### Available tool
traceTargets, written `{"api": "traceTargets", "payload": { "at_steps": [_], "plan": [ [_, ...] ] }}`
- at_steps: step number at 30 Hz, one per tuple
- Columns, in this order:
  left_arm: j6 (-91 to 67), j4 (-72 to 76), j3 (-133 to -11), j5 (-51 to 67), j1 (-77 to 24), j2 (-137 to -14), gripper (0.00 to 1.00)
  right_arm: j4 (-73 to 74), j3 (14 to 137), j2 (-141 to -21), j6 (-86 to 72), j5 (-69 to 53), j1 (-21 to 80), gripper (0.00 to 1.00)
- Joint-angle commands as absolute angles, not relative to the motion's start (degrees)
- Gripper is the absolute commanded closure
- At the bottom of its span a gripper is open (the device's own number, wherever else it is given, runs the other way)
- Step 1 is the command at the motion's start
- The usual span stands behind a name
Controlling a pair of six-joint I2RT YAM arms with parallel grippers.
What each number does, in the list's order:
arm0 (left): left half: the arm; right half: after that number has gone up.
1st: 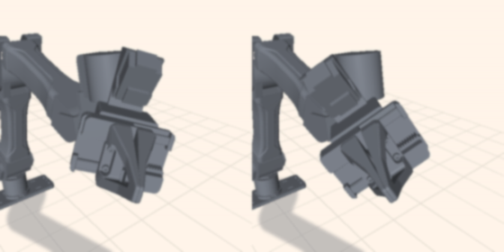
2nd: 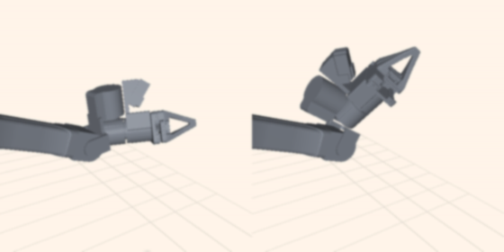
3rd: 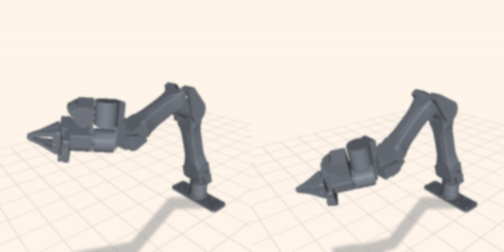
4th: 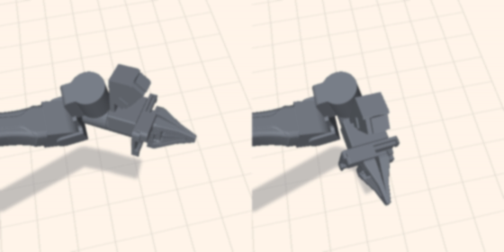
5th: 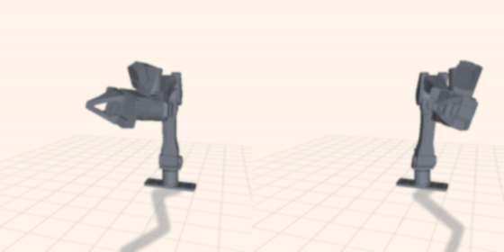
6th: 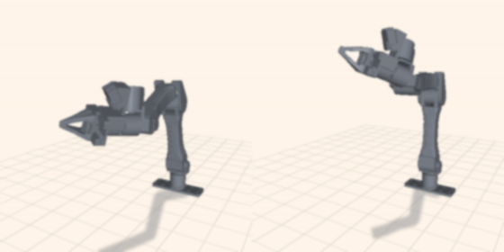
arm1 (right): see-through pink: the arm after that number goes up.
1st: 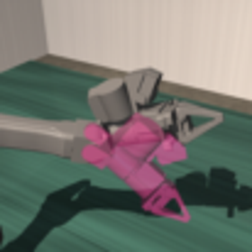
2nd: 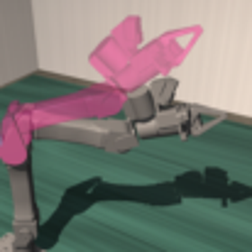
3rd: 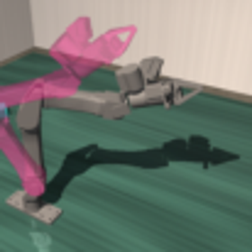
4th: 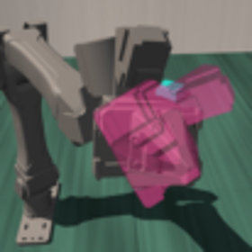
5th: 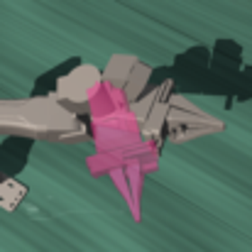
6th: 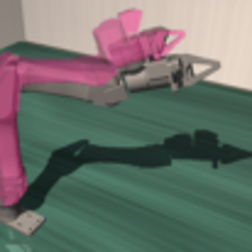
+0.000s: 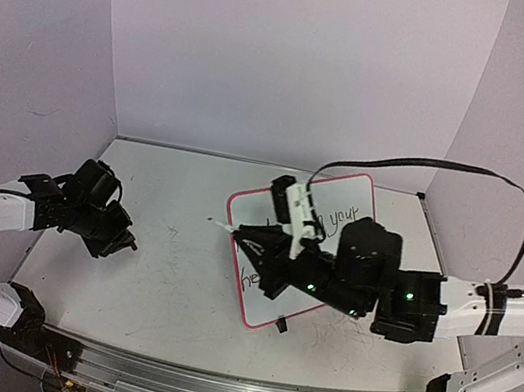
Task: Write a sentence on the whiteboard
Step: Insert the whiteboard marker without the cap into the pen cap.
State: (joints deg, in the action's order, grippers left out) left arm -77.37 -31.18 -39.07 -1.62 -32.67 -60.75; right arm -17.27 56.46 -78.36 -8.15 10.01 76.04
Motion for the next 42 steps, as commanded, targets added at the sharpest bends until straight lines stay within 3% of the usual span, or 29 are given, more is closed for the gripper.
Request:
{"api": "traceTargets", "payload": {
  "at_steps": [1,14,42],
  "plan": [
    [-84.51,-24.39,-34.50,-0.18,-32.44,-55.78,1.00,-19.53,63.67,-89.02,-11.00,12.70,80.48,1.00],
    [-86.90,-21.29,-33.59,5.17,-32.44,-55.86,1.00,-15.68,83.50,-115.29,-16.68,26.29,84.02,1.00],
    [-88.31,-11.94,-29.97,12.20,-32.43,-56.91,1.00,-10.72,88.32,-121.87,-22.41,30.16,80.42,1.00]
  ]
}}
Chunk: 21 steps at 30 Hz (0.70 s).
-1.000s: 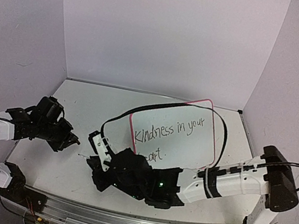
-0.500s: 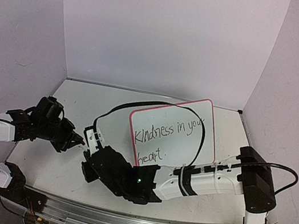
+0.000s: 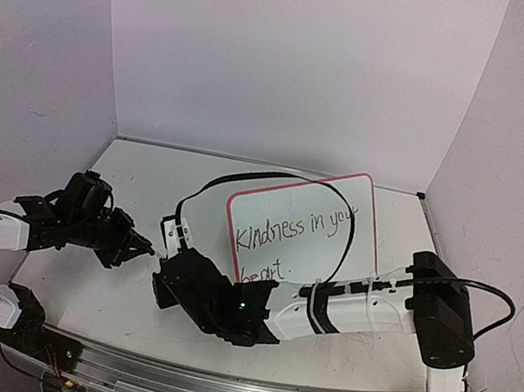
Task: Write a sentence on the whiteboard
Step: Insert the whiteboard marker without the cap into the pen cap.
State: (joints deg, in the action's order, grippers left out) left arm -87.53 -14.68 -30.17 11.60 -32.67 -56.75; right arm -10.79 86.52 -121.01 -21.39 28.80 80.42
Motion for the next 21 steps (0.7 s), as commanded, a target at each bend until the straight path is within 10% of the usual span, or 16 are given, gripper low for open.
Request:
{"api": "traceTargets", "payload": {
  "at_steps": [1,21],
  "plan": [
    [-88.33,-11.90,-29.99,12.16,-32.43,-56.97,1.00,-10.72,88.29,-121.85,-22.41,29.94,80.42,1.00],
    [-89.03,-11.51,-30.04,11.33,-32.43,-58.09,1.00,-15.21,83.32,-118.26,-21.59,29.98,80.51,1.00]
  ]
}}
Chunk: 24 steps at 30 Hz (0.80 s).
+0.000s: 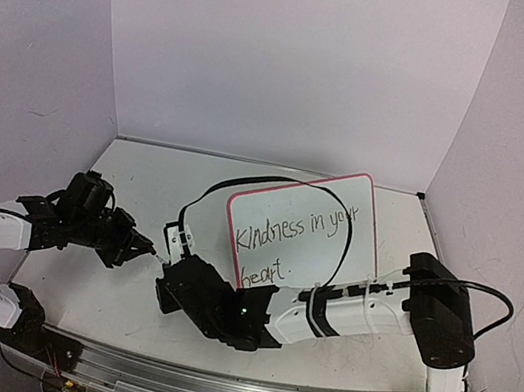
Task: Write a sentence on the whiteboard
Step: Insert the whiteboard marker without the cap into the pen cap.
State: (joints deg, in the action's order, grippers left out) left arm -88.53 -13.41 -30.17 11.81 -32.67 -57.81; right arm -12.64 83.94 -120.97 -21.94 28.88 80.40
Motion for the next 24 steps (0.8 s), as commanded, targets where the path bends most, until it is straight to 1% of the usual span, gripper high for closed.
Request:
{"api": "traceTargets", "payload": {
  "at_steps": [1,11,24],
  "plan": [
    [-89.01,-11.51,-30.10,11.36,-32.43,-58.19,1.00,-15.50,83.25,-118.15,-21.51,29.94,80.51,1.00],
    [-88.84,-11.43,-30.40,11.60,-32.43,-58.94,1.00,-18.43,81.88,-117.17,-20.58,29.67,80.51,1.00],
    [-88.53,-11.13,-30.61,12.17,-32.45,-58.96,1.00,-19.07,83.51,-118.76,-20.12,29.00,80.52,1.00]
  ]
}}
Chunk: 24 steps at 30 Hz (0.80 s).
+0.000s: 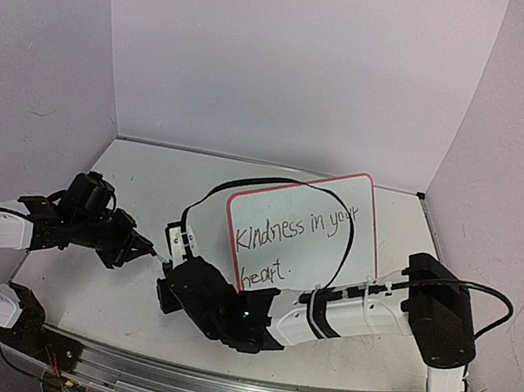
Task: Write a sentence on the whiteboard
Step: Insert the whiteboard marker without the cap into the pen cap.
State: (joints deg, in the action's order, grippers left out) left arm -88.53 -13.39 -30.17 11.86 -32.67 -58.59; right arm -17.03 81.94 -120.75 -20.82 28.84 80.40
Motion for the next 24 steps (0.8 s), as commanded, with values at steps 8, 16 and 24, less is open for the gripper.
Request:
{"api": "traceTargets", "payload": {
  "at_steps": [8,16,24],
  "plan": [
    [-88.68,-10.85,-30.32,12.52,-32.45,-58.45,1.00,-19.04,84.56,-119.71,-20.05,29.07,80.49,1.00],
    [-88.68,-10.46,-30.49,12.82,-32.43,-58.32,1.00,-18.98,85.85,-120.96,-19.86,28.88,80.43,1.00],
    [-89.13,-10.37,-30.06,12.56,-32.43,-58.02,1.00,-18.84,84.26,-119.62,-20.23,28.83,80.42,1.00]
  ]
}}
